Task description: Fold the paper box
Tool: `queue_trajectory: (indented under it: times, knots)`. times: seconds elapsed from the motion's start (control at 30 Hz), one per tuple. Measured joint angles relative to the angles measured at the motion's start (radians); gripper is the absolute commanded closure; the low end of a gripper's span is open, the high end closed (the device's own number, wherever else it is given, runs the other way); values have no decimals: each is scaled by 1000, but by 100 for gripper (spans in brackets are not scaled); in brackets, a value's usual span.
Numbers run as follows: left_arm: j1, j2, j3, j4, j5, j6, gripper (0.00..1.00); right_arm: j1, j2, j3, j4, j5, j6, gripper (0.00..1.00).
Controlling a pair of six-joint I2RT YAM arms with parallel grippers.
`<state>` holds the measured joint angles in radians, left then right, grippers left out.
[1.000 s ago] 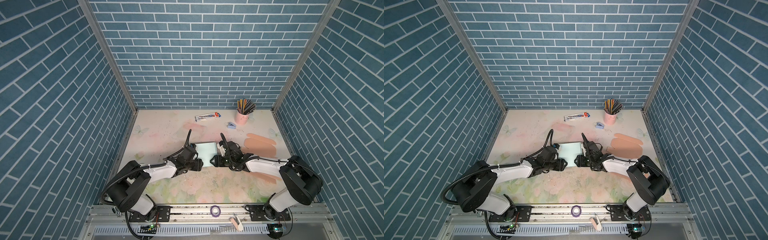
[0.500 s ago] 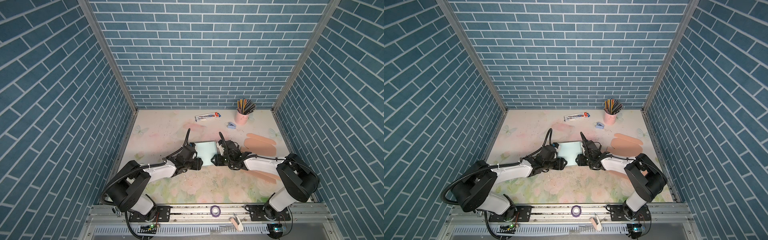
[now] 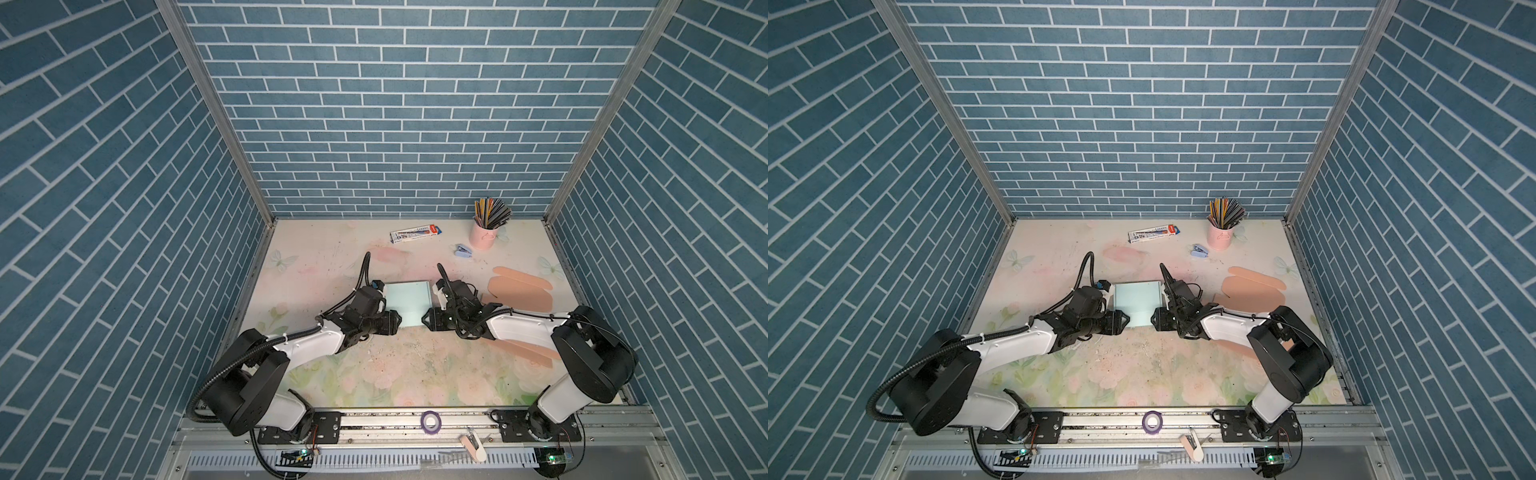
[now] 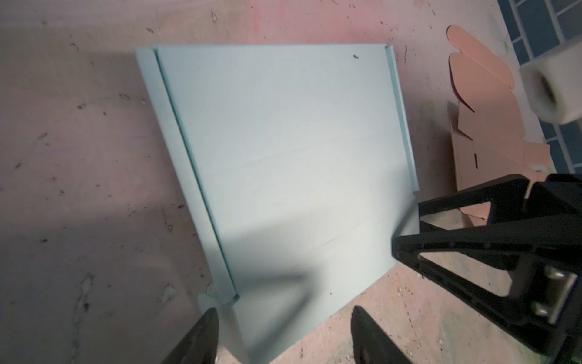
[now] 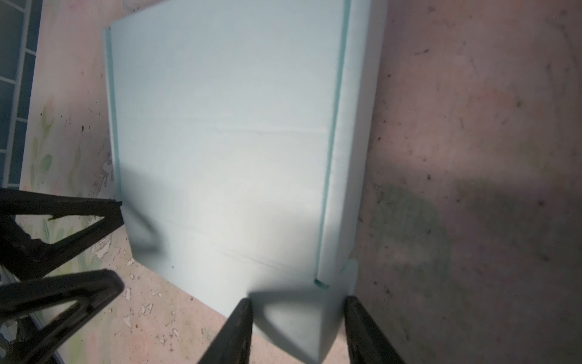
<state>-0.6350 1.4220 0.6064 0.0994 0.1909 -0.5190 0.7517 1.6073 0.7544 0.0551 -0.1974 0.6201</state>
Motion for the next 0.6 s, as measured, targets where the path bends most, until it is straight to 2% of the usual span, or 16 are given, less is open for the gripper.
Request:
queue_trajectory:
  times: [0.6]
  knots:
    - [3, 32, -26, 33, 46, -19, 34, 0, 17, 4, 18, -30, 4, 52]
